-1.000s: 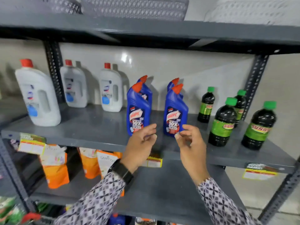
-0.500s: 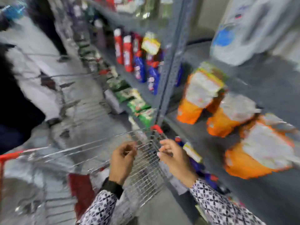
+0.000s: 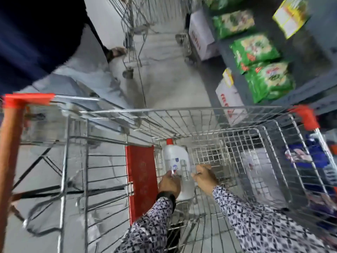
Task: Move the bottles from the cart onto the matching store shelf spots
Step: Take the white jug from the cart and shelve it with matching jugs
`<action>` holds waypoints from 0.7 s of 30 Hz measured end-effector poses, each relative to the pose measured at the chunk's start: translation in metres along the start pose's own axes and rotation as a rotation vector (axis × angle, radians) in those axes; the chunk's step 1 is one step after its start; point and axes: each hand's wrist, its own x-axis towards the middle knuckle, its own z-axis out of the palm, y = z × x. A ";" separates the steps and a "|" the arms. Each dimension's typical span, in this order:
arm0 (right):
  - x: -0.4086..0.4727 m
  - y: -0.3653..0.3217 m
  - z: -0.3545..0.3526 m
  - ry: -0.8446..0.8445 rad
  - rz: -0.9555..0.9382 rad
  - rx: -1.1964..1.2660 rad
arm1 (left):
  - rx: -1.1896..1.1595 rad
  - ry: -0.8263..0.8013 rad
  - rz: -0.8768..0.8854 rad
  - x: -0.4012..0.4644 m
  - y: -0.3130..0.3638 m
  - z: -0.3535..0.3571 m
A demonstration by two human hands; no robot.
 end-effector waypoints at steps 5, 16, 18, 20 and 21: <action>0.044 0.021 0.031 -0.013 0.033 0.034 | 0.028 0.075 0.087 0.050 -0.031 0.029; 0.028 -0.010 0.055 0.107 0.062 -0.035 | -0.103 0.032 -0.048 0.049 -0.047 0.043; 0.015 -0.020 0.050 0.125 0.033 -0.117 | -0.106 0.004 -0.062 0.035 -0.041 0.038; -0.007 -0.027 0.036 0.180 0.012 -0.278 | -0.207 -0.017 -0.015 0.017 -0.030 0.029; -0.021 -0.028 0.025 0.214 0.011 -0.298 | -0.239 -0.060 -0.021 0.004 -0.022 0.022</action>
